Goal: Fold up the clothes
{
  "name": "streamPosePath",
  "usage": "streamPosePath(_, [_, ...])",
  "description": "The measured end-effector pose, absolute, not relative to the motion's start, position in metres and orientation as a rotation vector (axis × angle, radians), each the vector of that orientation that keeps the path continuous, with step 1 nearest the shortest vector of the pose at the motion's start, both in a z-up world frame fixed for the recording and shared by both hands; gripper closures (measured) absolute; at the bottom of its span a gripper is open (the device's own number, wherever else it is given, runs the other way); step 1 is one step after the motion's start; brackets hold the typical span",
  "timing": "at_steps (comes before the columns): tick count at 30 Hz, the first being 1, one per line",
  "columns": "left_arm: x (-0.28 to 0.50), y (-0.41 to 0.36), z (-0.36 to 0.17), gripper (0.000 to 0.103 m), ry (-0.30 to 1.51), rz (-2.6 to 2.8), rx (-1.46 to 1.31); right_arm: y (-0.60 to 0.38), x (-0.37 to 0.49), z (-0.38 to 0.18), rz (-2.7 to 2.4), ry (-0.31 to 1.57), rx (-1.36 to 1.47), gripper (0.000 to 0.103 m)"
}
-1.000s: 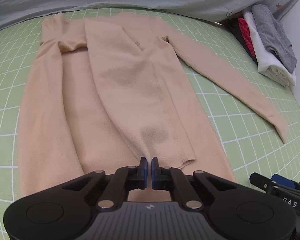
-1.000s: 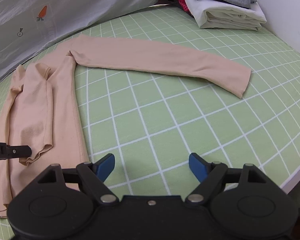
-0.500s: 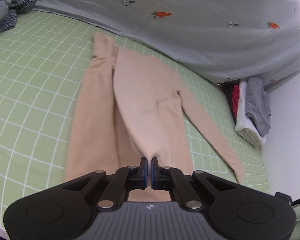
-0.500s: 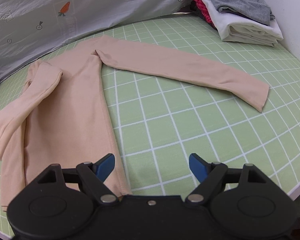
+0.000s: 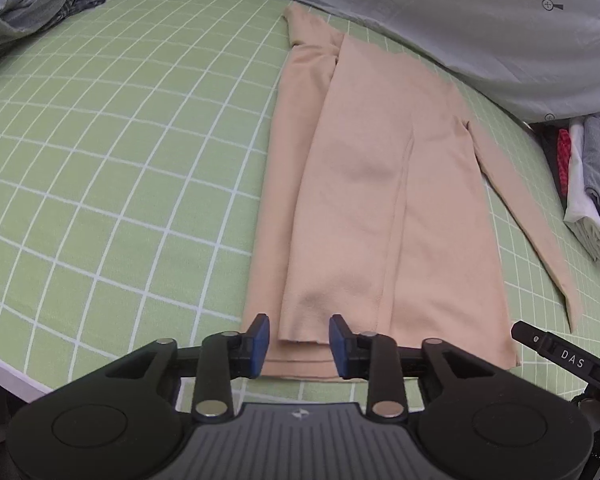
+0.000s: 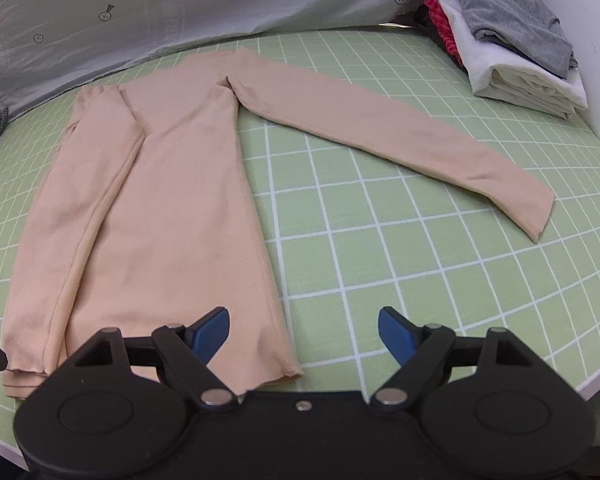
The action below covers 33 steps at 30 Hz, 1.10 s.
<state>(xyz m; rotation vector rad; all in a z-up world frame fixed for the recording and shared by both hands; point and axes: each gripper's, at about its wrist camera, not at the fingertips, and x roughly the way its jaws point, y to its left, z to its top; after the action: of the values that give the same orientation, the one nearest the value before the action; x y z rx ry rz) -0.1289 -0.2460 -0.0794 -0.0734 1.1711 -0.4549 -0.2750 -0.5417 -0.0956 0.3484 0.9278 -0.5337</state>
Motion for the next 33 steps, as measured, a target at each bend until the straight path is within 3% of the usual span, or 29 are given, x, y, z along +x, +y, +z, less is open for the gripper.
streamPosePath(4, [-0.119, -0.257, -0.05, 0.027, 1.046, -0.463, -0.047, -0.545, -0.266, -0.078, -0.53, 0.88, 0.353, 0.017])
streamPosePath(7, [-0.113, -0.267, -0.031, 0.016, 0.967, -0.481, -0.032, -0.55, -0.259, -0.068, -0.534, 0.847, 0.359, 0.015])
streamPosePath(13, [-0.095, -0.295, -0.01, 0.009, 0.902, -0.502, 0.002, -0.572, -0.25, -0.057, -0.566, 0.794, 0.379, 0.009])
streamPosePath(19, [-0.078, -0.315, -0.007, 0.008, 0.874, -0.492, -0.002, -0.613, -0.243, -0.065, -0.643, 0.79, 0.424, 0.009])
streamPosePath(33, [0.009, -0.369, -0.04, 0.008, 0.95, -0.41, -0.01, -0.763, -0.245, -0.123, -1.058, 0.843, 0.622, 0.004])
